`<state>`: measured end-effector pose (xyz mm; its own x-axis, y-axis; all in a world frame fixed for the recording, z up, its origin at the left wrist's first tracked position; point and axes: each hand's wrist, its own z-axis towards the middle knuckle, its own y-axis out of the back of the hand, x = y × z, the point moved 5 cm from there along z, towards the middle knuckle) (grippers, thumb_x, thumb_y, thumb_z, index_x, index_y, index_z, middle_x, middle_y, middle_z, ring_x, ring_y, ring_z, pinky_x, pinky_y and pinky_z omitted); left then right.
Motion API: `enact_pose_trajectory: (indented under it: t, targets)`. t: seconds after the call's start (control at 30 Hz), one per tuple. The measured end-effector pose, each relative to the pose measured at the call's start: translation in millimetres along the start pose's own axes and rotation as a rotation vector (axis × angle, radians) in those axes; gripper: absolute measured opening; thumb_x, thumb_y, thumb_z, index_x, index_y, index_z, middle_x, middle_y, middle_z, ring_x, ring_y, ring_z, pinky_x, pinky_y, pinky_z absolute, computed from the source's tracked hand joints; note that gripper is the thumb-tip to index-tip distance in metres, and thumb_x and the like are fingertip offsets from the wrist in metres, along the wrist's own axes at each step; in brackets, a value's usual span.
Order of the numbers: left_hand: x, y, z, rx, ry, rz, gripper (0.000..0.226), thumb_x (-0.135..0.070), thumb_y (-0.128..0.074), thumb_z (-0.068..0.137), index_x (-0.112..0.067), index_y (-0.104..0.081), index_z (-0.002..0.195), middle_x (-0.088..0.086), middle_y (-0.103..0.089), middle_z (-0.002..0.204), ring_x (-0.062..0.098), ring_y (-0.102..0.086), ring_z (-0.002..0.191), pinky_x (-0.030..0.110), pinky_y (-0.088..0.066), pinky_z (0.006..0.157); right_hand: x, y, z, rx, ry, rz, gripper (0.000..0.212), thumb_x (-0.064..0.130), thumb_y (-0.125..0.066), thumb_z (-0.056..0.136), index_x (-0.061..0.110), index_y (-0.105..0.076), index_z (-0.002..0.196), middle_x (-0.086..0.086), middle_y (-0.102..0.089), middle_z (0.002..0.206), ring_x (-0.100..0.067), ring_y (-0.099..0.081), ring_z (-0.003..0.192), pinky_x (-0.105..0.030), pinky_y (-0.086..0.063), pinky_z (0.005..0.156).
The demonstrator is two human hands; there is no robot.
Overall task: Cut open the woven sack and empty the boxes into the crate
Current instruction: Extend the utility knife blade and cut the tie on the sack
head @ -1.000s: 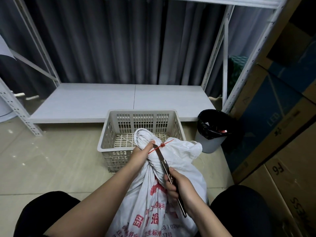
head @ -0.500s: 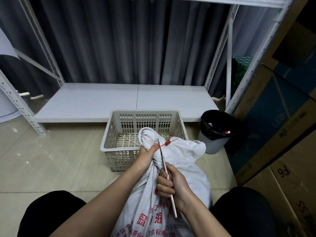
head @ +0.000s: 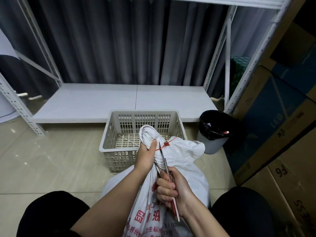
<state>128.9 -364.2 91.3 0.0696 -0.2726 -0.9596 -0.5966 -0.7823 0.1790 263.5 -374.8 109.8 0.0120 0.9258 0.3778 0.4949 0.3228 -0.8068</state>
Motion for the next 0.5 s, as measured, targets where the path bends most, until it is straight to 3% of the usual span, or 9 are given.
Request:
enact_pose_trajectory:
  t: [0.1,0.23,0.3,0.37,0.5]
  targets:
    - [-5,-1,-1,0.027,0.007,0.039,0.073,-0.067,-0.046,0.071,-0.02,-0.053,0.126,0.0,-0.063,0.122,0.021,-0.058,0.114,0.043,-0.044,0.102,1,2,-3,-0.045,0.015,-0.019,0.038,0.019,-0.029,0.087,0.013,-0.035,0.05,0.003,-0.022,0.033,-0.007,-0.02,0.019,-0.007,-0.018,0.03]
    - [-10,-1,0,0.031,0.009,0.092,0.052,-0.053,-0.052,0.085,-0.019,-0.055,0.124,-0.001,-0.064,0.119,0.022,-0.059,0.111,0.038,-0.045,0.1,2,6,-7,-0.088,0.029,-0.062,0.034,0.018,-0.03,0.084,0.014,-0.033,0.051,0.003,-0.021,0.033,-0.007,-0.018,0.02,-0.006,-0.021,0.029]
    - [-10,-3,3,0.032,0.006,0.124,0.053,-0.058,-0.05,0.081,-0.02,-0.057,0.117,-0.002,-0.066,0.115,0.022,-0.06,0.109,0.04,-0.045,0.099,2,7,-8,-0.102,0.033,-0.064,0.032,0.019,-0.033,0.083,0.014,-0.033,0.052,0.004,-0.021,0.033,-0.007,-0.018,0.02,-0.007,-0.021,0.028]
    - [-12,-5,3,0.054,-0.001,0.155,0.04,-0.054,-0.049,0.086,-0.023,-0.058,0.109,-0.003,-0.066,0.108,0.023,-0.06,0.107,0.04,-0.045,0.098,1,8,-11,-0.117,0.039,-0.053,0.03,0.019,-0.035,0.082,0.015,-0.033,0.052,0.004,-0.02,0.034,-0.007,-0.017,0.021,-0.007,-0.02,0.028]
    - [-10,-5,10,0.055,-0.017,0.192,0.043,-0.045,-0.049,0.093,-0.016,-0.055,0.124,0.004,-0.063,0.122,0.027,-0.057,0.113,0.036,-0.044,0.097,1,8,-16,-0.13,0.041,-0.074,0.029,0.019,-0.036,0.082,0.015,-0.033,0.052,0.005,-0.02,0.034,-0.006,-0.017,0.021,-0.007,-0.018,0.029]
